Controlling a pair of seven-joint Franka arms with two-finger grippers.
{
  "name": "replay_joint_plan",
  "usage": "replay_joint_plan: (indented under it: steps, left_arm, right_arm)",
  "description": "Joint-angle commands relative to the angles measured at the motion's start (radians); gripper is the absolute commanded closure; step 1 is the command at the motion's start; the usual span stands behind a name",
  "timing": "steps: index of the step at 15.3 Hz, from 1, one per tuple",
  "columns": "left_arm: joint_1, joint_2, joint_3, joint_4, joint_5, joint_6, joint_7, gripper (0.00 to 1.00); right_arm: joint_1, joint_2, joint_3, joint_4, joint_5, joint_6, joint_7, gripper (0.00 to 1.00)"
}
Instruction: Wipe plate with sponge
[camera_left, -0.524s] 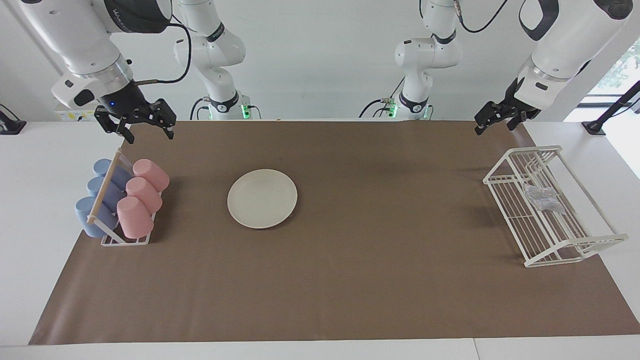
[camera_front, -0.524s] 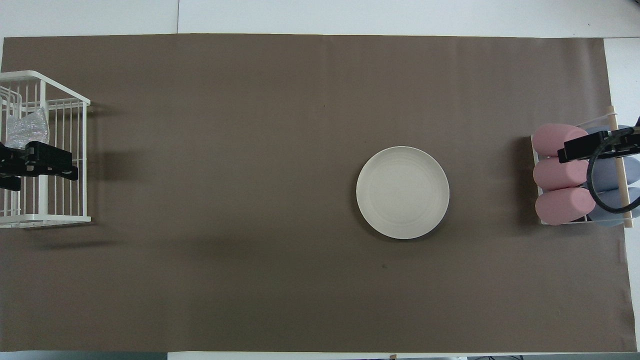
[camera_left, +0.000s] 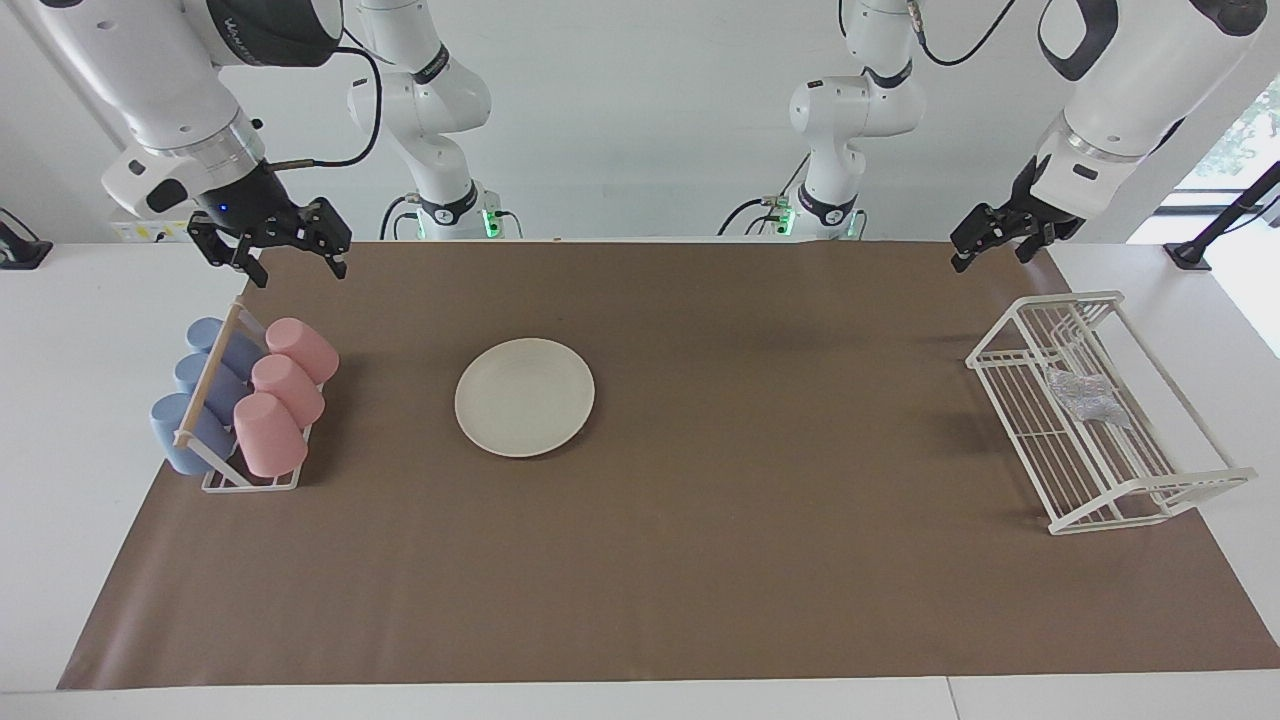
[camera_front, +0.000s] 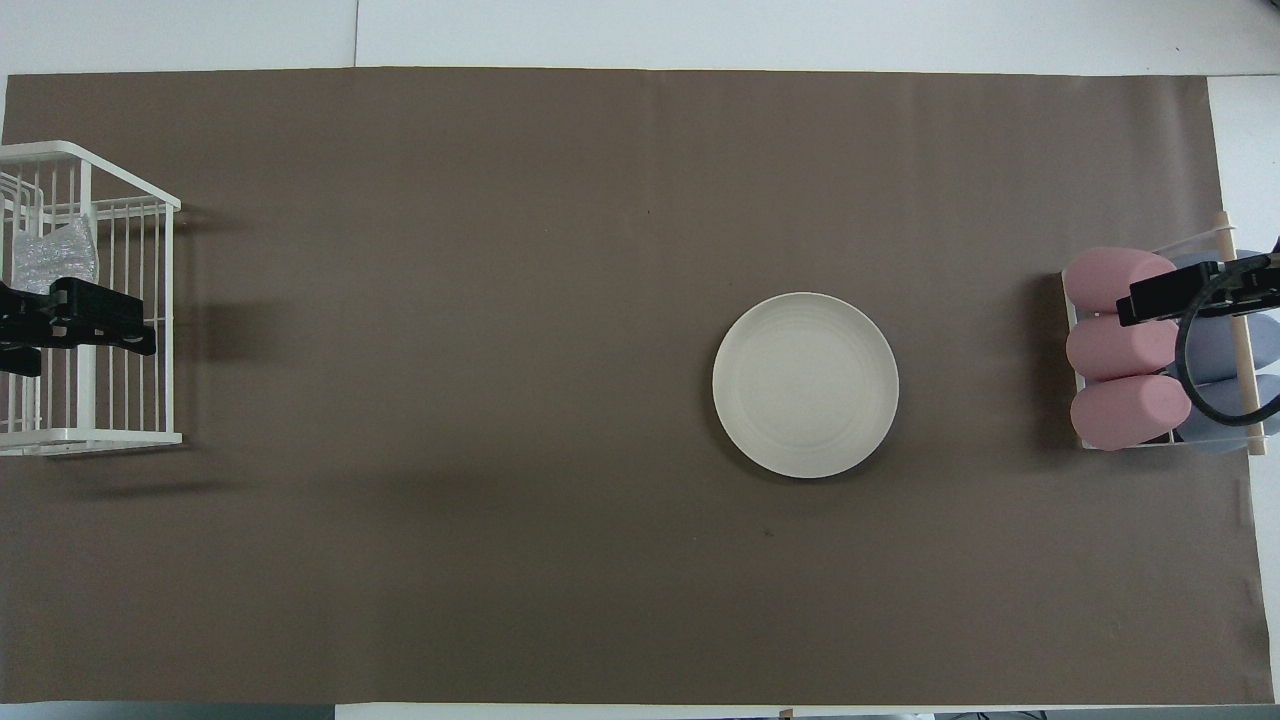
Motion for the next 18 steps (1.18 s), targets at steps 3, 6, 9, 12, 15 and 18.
replay_joint_plan:
  steps: [3,6,9,12,15,18]
  left_arm:
    - [0.002,0.007,0.002,0.01,-0.014,0.008,-0.027,0.0]
    - [-0.01,0.003,-0.001,-0.004,-0.007,0.031,-0.048,0.0]
    - [-0.012,0.01,-0.006,-0.004,0.068,0.048,-0.1,0.0]
    - [-0.058,0.048,-0.009,-0.014,0.247,0.083,-0.116,0.0]
    - [-0.091,0.127,-0.009,-0.028,0.474,0.117,-0.194,0.0]
    - [-0.099,0.241,-0.009,-0.025,0.652,0.188,-0.248,0.0]
  right_arm:
    - [-0.019,-0.005,0.002,-0.009,0.007,0.005,-0.004,0.0]
    - [-0.016,-0.005,0.002,-0.009,0.007,0.005,-0.004,0.0]
    - [-0.013,-0.005,0.002,-0.009,0.007,0.005,-0.004,0.0]
    - [-0.013,-0.006,0.002,-0.011,0.007,0.005,-0.004,0.0]
    - [-0.007,-0.006,0.003,-0.011,0.007,0.005,0.001,0.0]
    - [-0.006,-0.006,0.003,-0.011,0.007,0.005,0.011,0.0]
